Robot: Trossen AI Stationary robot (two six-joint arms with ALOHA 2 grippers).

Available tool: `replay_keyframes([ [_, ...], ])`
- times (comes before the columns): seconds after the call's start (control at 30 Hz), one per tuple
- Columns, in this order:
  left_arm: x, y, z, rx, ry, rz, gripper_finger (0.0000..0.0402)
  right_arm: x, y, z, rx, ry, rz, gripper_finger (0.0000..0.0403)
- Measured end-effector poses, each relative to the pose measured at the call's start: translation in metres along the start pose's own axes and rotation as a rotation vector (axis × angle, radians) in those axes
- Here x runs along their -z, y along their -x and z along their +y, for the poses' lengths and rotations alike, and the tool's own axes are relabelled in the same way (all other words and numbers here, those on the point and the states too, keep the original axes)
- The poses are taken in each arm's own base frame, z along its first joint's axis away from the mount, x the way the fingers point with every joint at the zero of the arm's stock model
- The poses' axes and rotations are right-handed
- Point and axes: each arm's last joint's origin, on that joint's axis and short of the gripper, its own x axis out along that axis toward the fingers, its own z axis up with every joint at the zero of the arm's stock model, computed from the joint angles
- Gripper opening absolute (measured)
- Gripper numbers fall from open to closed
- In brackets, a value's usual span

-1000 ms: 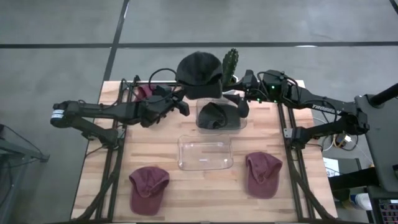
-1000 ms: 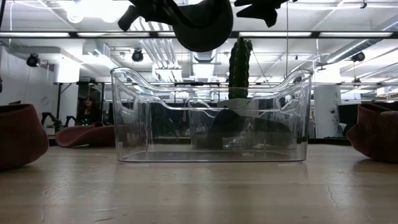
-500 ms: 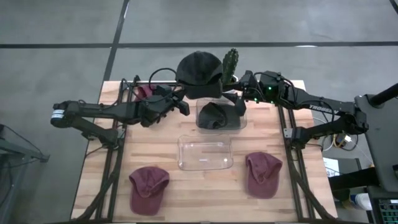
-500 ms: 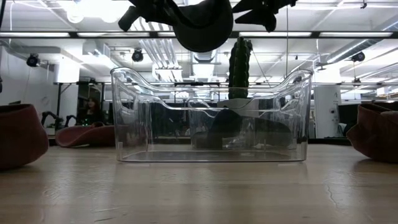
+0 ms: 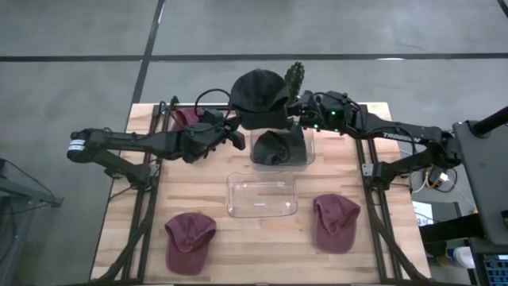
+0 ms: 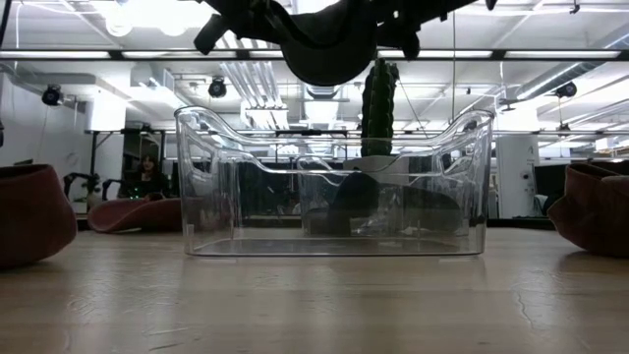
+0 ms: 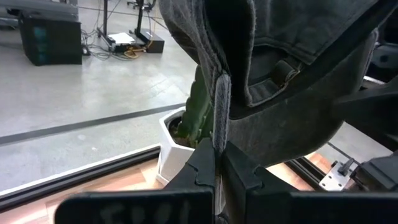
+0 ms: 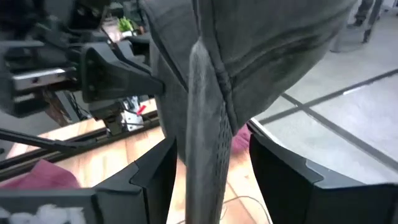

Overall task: Pick & Place hat
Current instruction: Put the black cap into the top transparent bin

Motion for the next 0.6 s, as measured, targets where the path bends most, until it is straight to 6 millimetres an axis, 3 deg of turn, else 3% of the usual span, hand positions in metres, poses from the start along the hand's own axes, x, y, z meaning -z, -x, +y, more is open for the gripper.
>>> replay_keyframes([
  [0.13,0.0001,0.0000,-0.0003,0.011,0.002,0.006,0.0005,-0.0008,-0.0036,0.0001,0.001,-0.004,0.002,0.0151],
  [0.33,0.0010,-0.0004,-0.0020,0.071,0.004,0.039,0.0032,-0.0031,-0.0013,-0.0003,0.012,0.010,-0.008,0.0029],
  [0.6,0.0016,-0.0006,-0.0022,0.072,0.001,0.042,0.0059,-0.0014,-0.0011,0.0001,0.006,0.009,0.011,0.0012],
])
